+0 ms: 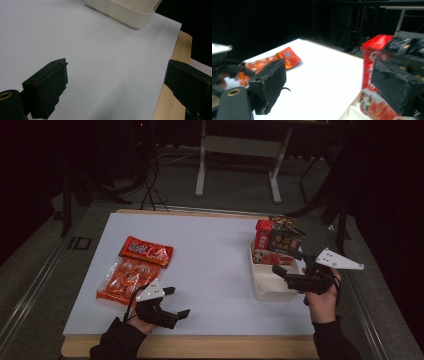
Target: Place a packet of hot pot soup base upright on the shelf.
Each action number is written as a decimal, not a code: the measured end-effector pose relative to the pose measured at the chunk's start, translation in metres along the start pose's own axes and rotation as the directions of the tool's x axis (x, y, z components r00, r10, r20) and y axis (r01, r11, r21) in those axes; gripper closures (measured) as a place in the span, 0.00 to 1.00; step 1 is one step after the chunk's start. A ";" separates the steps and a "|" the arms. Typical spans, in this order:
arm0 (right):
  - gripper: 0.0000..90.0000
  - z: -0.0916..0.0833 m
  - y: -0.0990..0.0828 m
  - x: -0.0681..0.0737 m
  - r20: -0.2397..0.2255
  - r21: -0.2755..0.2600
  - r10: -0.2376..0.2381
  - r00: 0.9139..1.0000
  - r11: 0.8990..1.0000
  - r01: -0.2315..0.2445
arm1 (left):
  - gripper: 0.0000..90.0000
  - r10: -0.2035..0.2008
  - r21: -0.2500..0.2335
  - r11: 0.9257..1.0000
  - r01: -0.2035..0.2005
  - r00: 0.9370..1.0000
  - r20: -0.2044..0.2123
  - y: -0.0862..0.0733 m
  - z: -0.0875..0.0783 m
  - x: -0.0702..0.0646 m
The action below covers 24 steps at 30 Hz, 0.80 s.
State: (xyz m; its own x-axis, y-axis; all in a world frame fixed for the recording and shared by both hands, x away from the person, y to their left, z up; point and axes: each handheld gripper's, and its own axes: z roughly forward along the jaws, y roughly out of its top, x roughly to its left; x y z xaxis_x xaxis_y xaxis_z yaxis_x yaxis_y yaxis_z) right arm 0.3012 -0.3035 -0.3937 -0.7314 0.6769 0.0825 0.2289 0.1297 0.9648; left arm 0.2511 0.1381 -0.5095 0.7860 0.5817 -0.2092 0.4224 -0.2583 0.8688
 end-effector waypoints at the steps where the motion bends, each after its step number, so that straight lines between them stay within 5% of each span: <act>1: 0.14 0.002 -0.003 0.003 -0.017 0.007 0.006 1.000 1.000 -0.006 | 0.06 0.002 -0.002 1.000 -0.002 1.000 -0.003 0.000 -0.001 0.000; 7: 0.15 0.007 -0.015 0.018 -0.099 0.030 -0.012 0.995 0.999 0.016 | 0.06 0.016 -0.002 1.000 -0.016 1.000 -0.017 0.009 -0.014 0.003; 12: 0.15 0.005 -0.023 0.032 -0.054 0.037 -0.062 0.997 0.997 0.064 | 0.08 0.009 -0.022 1.000 -0.010 0.999 -0.051 0.017 -0.030 0.011; 14: 0.14 0.004 -0.023 0.036 -0.078 0.035 -0.036 0.996 0.999 0.038 | 0.08 -0.001 -0.025 1.000 -0.001 0.998 -0.056 0.018 -0.036 0.015; 17: 0.14 0.000 -0.024 0.044 -0.070 0.022 -0.060 0.996 0.998 0.062 | 0.11 -0.009 -0.025 1.000 0.007 0.996 -0.085 0.017 -0.046 0.022; 24: 0.14 -0.007 -0.029 0.053 -0.074 0.018 -0.063 0.995 0.998 0.065 | 0.15 -0.023 -0.034 0.999 0.017 0.984 -0.174 0.018 -0.068 0.043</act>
State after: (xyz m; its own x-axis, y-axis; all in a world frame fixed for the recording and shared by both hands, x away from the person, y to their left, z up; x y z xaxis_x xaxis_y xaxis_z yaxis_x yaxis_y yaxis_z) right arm 0.2510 -0.2769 -0.4159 -0.7898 0.6121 0.0395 0.1923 0.1859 0.9636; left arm 0.2623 0.2106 -0.4722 0.6855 0.7129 -0.1476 0.4201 -0.2217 0.8800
